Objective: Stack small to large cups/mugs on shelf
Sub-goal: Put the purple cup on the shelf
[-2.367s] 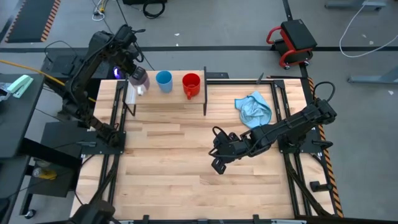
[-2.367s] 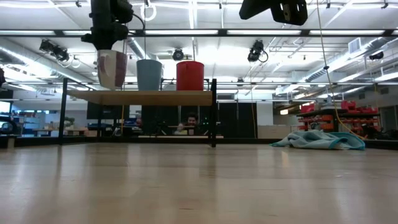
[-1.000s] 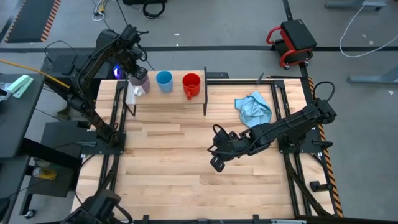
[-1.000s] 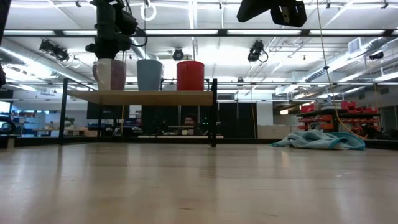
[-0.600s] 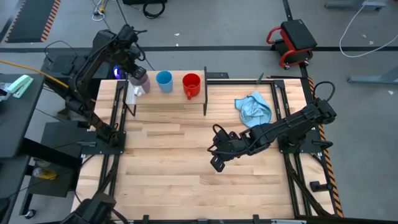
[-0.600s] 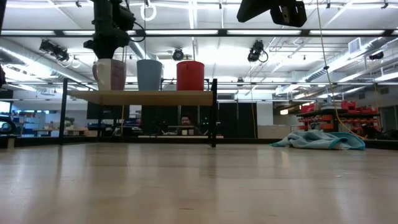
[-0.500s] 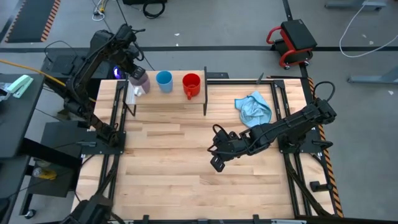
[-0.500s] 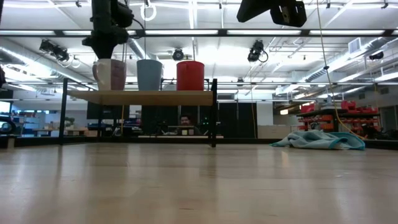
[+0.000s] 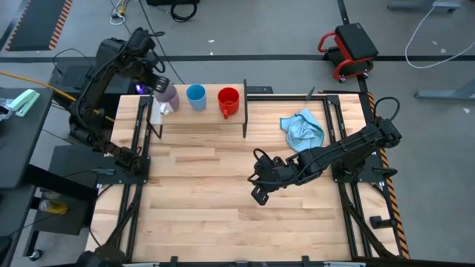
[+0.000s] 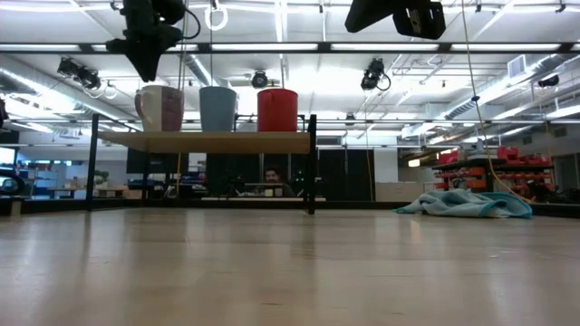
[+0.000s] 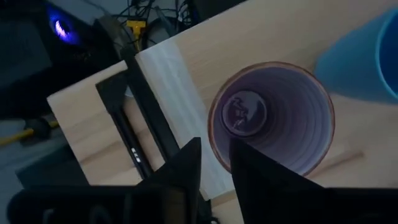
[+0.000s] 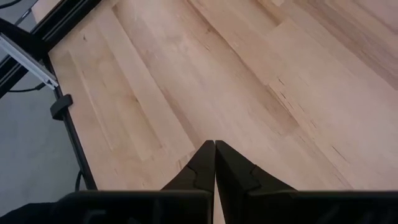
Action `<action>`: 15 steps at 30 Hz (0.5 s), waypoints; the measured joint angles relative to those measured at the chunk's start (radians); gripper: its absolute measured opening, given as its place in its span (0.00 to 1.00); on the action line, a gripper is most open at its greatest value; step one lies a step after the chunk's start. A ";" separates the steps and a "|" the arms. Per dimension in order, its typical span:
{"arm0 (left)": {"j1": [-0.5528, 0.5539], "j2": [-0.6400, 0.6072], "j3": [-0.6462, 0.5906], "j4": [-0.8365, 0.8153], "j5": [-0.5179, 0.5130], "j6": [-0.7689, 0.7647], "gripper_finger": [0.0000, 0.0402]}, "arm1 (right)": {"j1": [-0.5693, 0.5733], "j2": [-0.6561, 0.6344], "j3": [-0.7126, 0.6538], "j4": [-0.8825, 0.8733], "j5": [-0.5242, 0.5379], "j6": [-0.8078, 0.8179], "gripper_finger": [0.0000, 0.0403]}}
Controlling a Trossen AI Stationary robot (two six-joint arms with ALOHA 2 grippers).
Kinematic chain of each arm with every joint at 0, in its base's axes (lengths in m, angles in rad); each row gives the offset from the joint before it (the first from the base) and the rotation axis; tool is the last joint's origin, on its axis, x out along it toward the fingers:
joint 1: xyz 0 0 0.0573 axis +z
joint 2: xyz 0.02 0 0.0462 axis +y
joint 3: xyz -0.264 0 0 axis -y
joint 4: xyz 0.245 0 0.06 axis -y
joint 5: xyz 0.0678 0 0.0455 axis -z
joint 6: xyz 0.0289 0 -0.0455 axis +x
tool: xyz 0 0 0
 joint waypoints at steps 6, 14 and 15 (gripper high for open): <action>-0.016 -0.013 0.000 0.000 -0.003 -0.077 0.17 | 0.000 0.000 0.000 0.000 0.000 -0.009 0.04; -0.036 -0.093 -0.001 0.000 0.018 -0.098 0.10 | -0.006 0.000 0.000 0.000 0.000 -0.035 0.04; -0.040 -0.106 -0.001 0.000 0.019 -0.103 0.09 | -0.007 0.000 0.000 0.000 0.000 -0.035 0.04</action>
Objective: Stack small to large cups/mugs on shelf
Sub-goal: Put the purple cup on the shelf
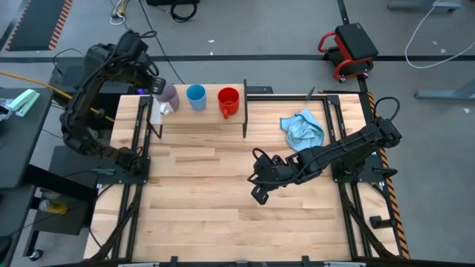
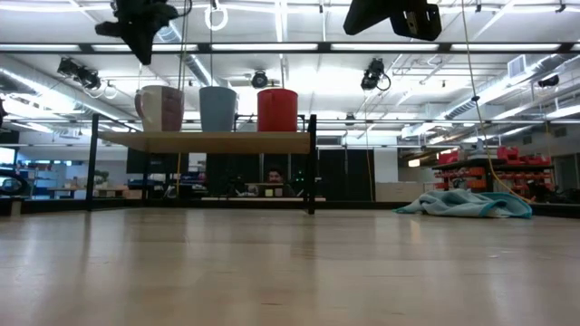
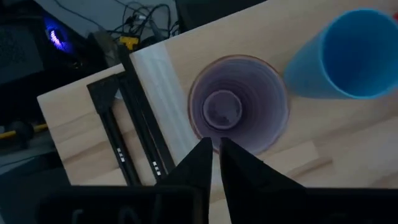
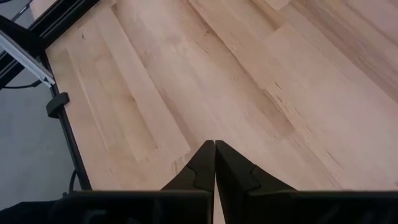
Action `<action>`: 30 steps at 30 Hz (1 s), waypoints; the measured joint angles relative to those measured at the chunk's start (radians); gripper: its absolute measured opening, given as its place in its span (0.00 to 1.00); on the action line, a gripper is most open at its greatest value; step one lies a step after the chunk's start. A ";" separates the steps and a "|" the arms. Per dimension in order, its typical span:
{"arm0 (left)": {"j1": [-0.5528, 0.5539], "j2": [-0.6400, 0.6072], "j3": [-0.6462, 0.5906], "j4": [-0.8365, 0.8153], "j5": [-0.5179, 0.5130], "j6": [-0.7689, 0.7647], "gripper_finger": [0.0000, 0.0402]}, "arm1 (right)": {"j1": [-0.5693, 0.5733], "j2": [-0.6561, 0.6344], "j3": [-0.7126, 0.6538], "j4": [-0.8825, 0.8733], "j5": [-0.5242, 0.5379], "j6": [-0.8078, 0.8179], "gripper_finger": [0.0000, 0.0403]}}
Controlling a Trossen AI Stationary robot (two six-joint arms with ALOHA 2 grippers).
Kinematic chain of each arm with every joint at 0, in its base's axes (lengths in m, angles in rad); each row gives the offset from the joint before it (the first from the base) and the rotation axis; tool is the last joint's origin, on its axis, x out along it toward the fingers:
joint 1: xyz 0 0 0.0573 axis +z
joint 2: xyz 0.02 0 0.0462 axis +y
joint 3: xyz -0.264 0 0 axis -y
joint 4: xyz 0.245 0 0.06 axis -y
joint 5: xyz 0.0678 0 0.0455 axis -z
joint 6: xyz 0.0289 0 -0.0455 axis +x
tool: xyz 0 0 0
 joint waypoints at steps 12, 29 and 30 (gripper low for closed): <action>-0.038 -0.251 -0.266 -0.002 0.013 -0.083 0.03 | 0.001 0.000 0.000 0.000 0.000 -0.018 0.04; -0.039 -0.292 -0.518 0.196 0.052 -0.143 0.02 | -0.021 0.000 0.000 0.000 0.000 -0.043 0.04; -0.039 -0.282 -0.523 0.197 0.056 -0.143 0.03 | -0.021 0.000 0.000 0.000 0.000 -0.043 0.04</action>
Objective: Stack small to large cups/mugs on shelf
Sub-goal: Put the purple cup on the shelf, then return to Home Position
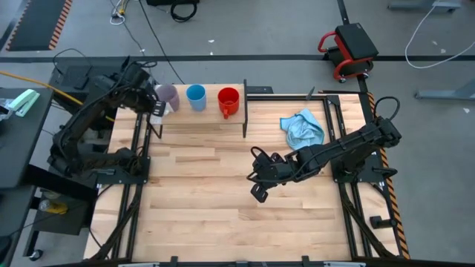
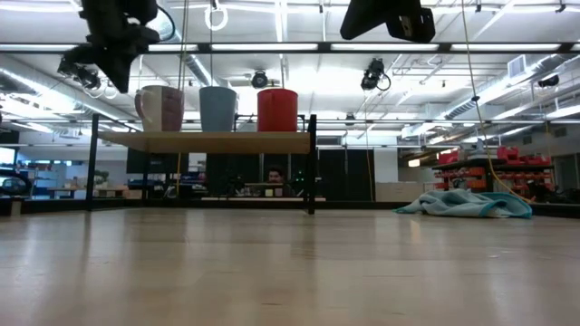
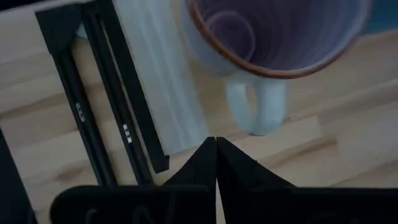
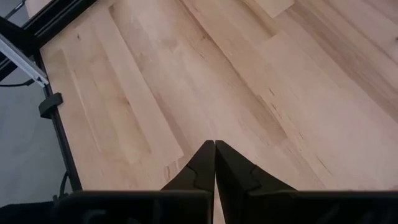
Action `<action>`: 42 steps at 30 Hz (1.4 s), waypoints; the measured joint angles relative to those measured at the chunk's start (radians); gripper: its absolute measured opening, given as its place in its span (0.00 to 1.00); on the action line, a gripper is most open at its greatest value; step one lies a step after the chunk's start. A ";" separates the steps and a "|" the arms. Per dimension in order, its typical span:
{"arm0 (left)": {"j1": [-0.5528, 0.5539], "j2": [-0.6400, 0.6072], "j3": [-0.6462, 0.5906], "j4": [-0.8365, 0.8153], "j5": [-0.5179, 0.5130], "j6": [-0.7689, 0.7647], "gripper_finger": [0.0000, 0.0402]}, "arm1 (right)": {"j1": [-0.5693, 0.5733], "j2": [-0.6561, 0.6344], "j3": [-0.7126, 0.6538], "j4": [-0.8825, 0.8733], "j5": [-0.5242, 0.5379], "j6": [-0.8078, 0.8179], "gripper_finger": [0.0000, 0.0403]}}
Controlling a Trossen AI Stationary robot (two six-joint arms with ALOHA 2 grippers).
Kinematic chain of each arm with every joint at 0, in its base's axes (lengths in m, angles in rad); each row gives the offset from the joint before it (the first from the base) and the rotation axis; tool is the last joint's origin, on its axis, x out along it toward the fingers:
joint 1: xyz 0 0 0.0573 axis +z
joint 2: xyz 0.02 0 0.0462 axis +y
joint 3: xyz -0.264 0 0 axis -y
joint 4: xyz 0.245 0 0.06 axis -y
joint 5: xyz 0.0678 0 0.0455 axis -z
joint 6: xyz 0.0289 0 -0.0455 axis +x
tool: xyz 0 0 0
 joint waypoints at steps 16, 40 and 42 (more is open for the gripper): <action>-0.044 0.078 -0.009 0.065 0.004 -0.002 0.03 | -0.005 0.000 0.000 0.000 0.003 -0.006 0.04; -0.085 0.076 0.012 -0.028 0.013 -0.010 0.06 | -0.004 0.000 0.000 0.000 0.003 -0.001 0.04; -0.085 0.073 0.028 -0.065 0.011 -0.010 0.06 | -0.004 0.000 0.000 0.000 0.003 -0.001 0.04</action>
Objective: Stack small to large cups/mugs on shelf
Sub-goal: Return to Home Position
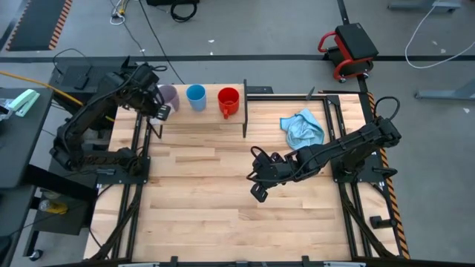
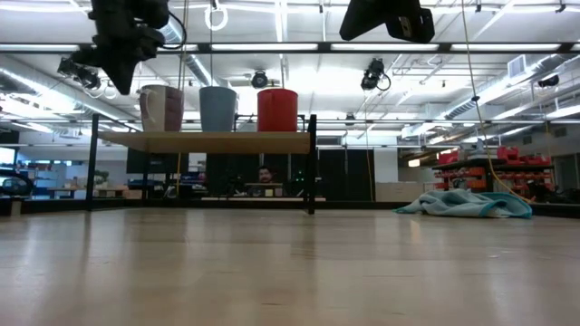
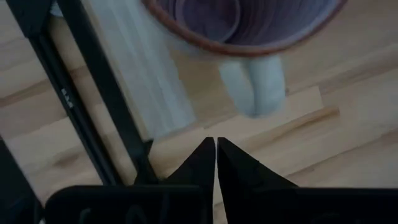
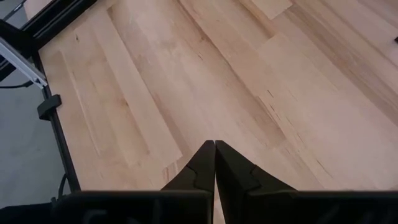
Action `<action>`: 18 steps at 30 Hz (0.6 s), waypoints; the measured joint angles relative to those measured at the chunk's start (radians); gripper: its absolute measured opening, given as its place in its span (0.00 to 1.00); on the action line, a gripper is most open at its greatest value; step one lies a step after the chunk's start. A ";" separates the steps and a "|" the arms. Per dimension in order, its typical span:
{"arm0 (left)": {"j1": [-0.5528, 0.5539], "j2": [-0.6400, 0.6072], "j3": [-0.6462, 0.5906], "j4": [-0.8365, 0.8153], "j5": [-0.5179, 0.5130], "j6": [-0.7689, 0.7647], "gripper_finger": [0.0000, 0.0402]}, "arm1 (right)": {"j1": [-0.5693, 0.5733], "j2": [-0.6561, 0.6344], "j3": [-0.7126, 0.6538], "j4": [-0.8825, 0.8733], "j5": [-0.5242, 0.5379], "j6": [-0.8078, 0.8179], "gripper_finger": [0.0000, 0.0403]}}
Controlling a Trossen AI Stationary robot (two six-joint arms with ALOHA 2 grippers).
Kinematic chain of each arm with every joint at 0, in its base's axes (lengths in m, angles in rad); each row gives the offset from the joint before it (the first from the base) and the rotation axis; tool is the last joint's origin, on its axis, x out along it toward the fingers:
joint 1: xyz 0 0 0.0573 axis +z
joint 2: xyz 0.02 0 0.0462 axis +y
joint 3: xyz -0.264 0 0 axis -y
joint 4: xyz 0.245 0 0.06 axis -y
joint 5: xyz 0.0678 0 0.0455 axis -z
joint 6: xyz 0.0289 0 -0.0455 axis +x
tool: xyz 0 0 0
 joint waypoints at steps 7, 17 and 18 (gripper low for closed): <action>-0.004 -0.054 0.074 -0.083 0.000 -0.014 0.05 | 0.000 -0.005 0.000 -0.008 0.000 -0.006 0.04; -0.020 -0.175 0.202 -0.107 0.001 -0.118 0.06 | -0.001 -0.203 0.000 -0.064 0.036 -0.037 0.04; -0.026 -0.187 0.215 -0.107 0.001 -0.134 0.07 | -0.001 -0.227 0.000 -0.067 0.048 -0.041 0.04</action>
